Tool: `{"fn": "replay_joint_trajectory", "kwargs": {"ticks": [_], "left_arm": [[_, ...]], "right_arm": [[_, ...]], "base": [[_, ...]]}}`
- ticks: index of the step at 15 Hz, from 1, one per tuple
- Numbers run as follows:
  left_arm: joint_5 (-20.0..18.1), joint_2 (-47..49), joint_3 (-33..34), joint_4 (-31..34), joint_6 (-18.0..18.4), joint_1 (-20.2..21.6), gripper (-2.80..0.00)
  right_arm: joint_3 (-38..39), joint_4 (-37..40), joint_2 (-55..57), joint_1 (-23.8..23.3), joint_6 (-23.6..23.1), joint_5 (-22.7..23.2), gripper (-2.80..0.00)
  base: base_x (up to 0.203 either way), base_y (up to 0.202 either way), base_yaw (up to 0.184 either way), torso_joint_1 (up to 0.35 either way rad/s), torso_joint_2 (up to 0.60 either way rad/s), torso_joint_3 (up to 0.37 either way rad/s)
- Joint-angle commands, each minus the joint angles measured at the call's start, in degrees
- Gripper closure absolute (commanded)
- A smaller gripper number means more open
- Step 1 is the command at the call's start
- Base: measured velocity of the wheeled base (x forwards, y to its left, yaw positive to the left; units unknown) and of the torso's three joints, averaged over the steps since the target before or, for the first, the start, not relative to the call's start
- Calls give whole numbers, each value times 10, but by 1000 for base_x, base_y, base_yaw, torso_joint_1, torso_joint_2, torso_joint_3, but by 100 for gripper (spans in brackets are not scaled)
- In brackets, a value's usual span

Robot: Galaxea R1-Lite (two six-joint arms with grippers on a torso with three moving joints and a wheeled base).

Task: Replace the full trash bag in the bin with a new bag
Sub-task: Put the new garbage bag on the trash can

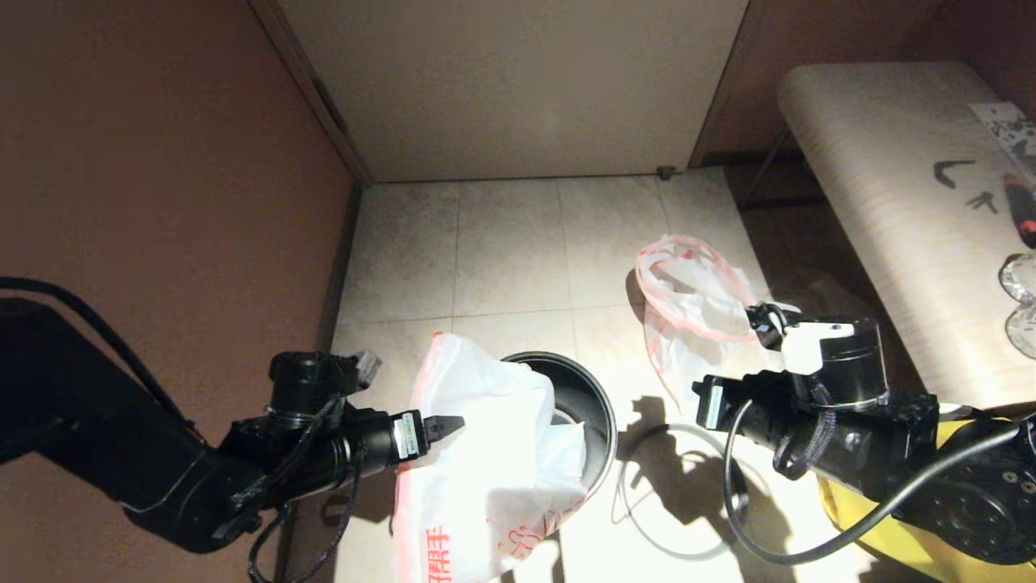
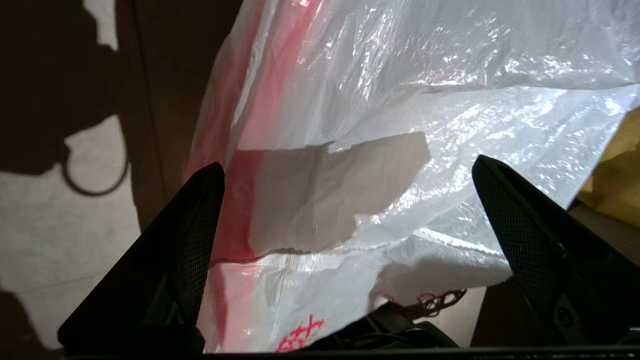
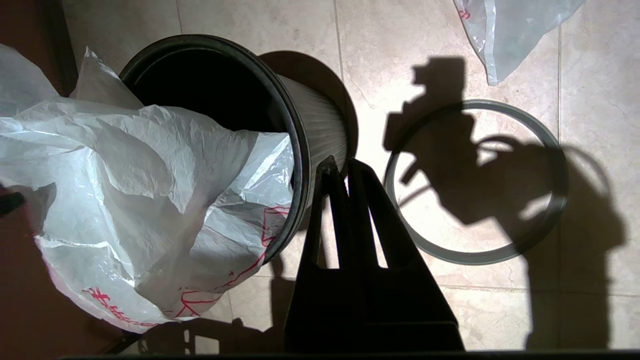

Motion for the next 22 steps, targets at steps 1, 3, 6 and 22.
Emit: {"fn": "replay_joint_trajectory", "kwargs": {"ticks": [1,3,6,22], "left_arm": [[-6,45,-24,-7,5,4,-280],[-43,61,-55,-19,9,18,-280],[-47,62,-58,-22,10,35,-280],[-236,40,34,-145,11,31,0]], "right_arm": [[0,-2,-1,1,1,-1,0],[-1,-2,-1,1,0,-1,0],[-2,-2,-1,1,0,-1,0],[-1,-2,1,-1,0,-4,0]], "base": [[0,0,0,0,0,0],[0,0,0,0,0,0],[0,0,0,0,0,0],[0,0,0,0,0,0]]}}
